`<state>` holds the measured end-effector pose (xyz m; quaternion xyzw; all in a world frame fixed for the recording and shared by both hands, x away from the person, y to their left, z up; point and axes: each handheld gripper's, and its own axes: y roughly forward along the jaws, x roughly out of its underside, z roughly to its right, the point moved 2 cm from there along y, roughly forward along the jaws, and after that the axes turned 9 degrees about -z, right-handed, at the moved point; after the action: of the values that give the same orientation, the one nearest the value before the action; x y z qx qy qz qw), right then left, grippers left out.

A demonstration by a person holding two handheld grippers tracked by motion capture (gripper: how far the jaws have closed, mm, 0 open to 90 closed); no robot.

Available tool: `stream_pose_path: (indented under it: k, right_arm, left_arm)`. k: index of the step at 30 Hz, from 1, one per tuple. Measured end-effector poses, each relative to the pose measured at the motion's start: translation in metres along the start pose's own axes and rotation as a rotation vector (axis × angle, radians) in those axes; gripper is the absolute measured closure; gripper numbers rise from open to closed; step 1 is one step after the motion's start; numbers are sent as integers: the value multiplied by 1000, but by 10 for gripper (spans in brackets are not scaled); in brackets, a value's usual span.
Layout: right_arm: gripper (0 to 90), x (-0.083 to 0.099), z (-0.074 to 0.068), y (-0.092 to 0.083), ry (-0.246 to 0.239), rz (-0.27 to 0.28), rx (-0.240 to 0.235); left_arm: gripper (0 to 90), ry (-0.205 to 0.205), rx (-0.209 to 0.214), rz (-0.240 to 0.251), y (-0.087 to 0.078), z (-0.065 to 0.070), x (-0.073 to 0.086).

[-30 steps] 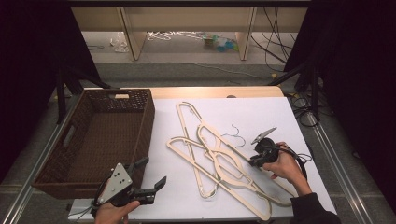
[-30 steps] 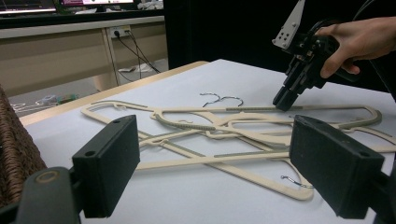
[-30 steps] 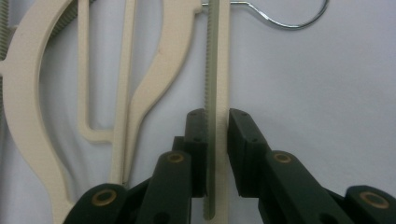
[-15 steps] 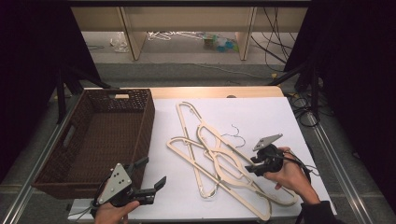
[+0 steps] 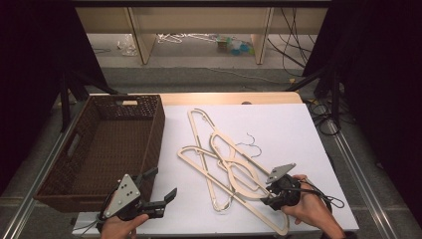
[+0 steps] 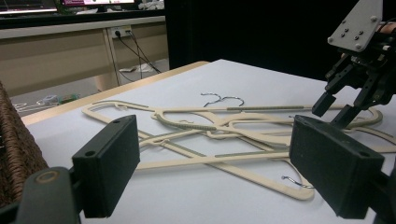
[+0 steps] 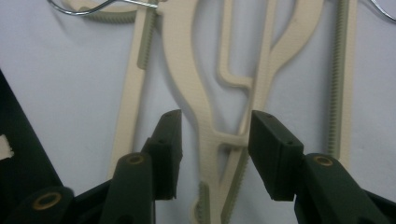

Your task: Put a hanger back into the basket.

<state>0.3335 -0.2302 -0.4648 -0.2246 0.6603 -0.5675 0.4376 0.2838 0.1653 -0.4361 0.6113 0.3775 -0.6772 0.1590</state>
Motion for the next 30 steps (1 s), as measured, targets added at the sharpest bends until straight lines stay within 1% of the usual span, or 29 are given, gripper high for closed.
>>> stream_pose_path:
  k: [3,4,5,6,7,10,11,12,13,14,15,16,17,18,19,20,21,22,23,24,25,26,27,28,29,30]
  right_arm:
    - [568,-3,-5,5,-48,18,-28]
    - [568,-3,-5,5,-48,18,-28]
    - [573,-5,-5,7,-57,24,-30]
    - [582,-8,-5,13,-92,19,-33]
    - [587,-9,-5,15,-92,12,-33]
    - [599,-12,-2,21,-131,0,-33]
    - [599,-12,-2,21,-131,0,-33]
    - [608,-13,-1,24,-143,-18,-46]
    - [643,-14,1,25,-180,-17,-67]
    - [643,-14,1,25,-180,-17,-67]
    - [658,-13,1,25,-191,-16,-83]
    - [718,-13,1,24,-219,-17,-92]
    - [718,-13,1,24,-219,-17,-92]
    - [751,-13,1,24,-238,-24,-92]
    - [760,-12,1,23,-270,-32,-105]
    - [762,-12,1,23,-276,-34,-107]
    - [762,-12,1,23,-276,-34,-107]
    - [767,-12,0,22,-294,-44,-100]
    - [767,-12,0,22,-294,-44,-100]
    - [769,-12,-1,19,-322,-58,-89]
    - [769,-12,-1,19,-322,-58,-89]
    - [770,-12,-1,18,-324,-57,-88]
    - [772,-12,-1,12,-325,-48,-97]
    - [772,-12,-1,12,-325,-48,-97]
    - [773,-13,-1,9,-328,-40,-104]
    - [773,-14,-4,3,-329,-32,-122]
  left_arm:
    - [161,11,2,-8,0,1,0]
    - [161,11,2,-8,0,1,0]
    - [161,2,4,-8,1,2,0]
    - [161,8,2,-11,1,1,0]
    - [161,9,2,-11,1,1,1]
    - [161,9,1,-11,1,1,1]
    - [161,9,1,-11,1,1,1]
    - [161,10,1,-14,1,1,1]
    - [161,8,4,-8,2,1,1]
    - [161,8,4,-8,2,1,1]
    - [161,8,5,-6,2,1,1]
    - [161,2,2,-16,2,2,1]
    - [161,2,2,-16,2,2,1]
    - [161,9,1,-19,3,2,1]
    - [161,17,1,-23,3,2,1]
    - [162,14,5,-17,4,2,2]
    - [162,19,1,-28,4,2,2]
    - [162,10,5,-32,7,4,2]
    - [162,10,5,-32,7,4,2]
    - [162,16,6,-38,9,4,2]
    - [162,16,6,-38,9,4,2]
    - [162,25,12,-48,13,5,1]
    - [164,42,13,-74,20,9,1]
    - [168,42,13,-74,20,9,1]
    - [168,78,3,-105,25,11,2]
    - [185,117,30,-145,34,17,2]
